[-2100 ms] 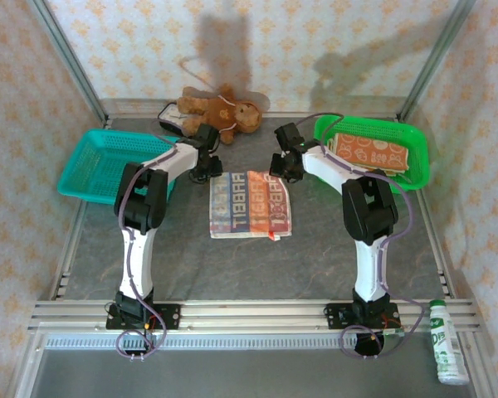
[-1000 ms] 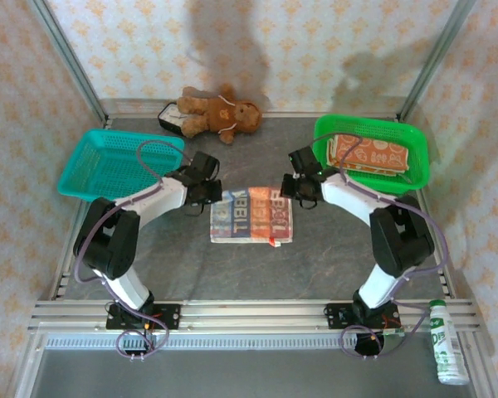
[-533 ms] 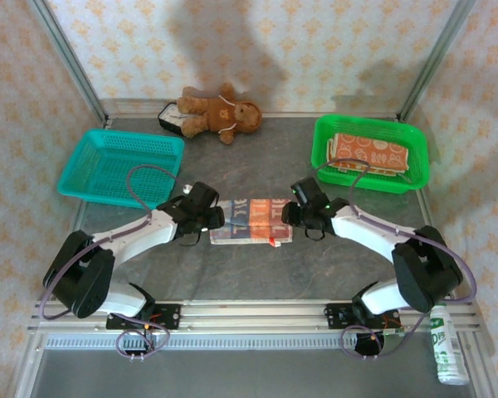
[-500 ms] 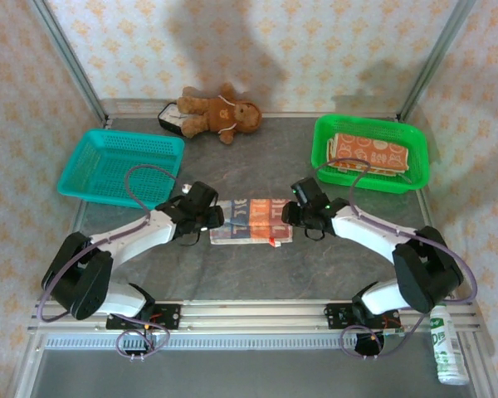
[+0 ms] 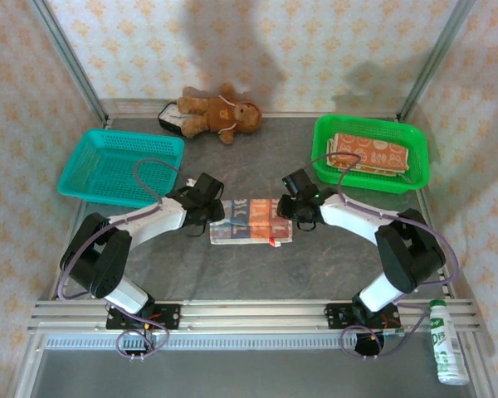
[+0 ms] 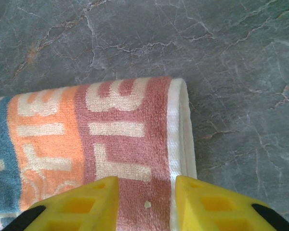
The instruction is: Fold and stack the towels
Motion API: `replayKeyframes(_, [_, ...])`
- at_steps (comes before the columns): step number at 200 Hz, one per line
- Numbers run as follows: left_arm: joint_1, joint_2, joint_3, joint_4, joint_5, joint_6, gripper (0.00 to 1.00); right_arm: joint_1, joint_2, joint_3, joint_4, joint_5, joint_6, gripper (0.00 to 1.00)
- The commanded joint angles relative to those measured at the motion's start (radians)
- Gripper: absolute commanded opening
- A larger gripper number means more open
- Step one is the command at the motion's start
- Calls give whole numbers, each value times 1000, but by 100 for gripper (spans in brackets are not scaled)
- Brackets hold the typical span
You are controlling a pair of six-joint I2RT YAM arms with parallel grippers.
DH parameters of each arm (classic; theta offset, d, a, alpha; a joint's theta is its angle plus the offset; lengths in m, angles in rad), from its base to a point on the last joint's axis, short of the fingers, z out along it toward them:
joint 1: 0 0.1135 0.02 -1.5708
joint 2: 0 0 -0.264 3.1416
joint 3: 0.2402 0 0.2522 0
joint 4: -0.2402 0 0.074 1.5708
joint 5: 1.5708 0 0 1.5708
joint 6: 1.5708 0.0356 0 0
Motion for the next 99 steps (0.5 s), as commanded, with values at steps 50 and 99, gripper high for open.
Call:
replayKeyframes(50, [2,35,5,-46,-13,12,45,-7,36,-7,-23,7,7,33])
replayKeyframes(99, [-47,-100,-117,-74,3,-22,41,-6,-29,-67,-40,11,12,32])
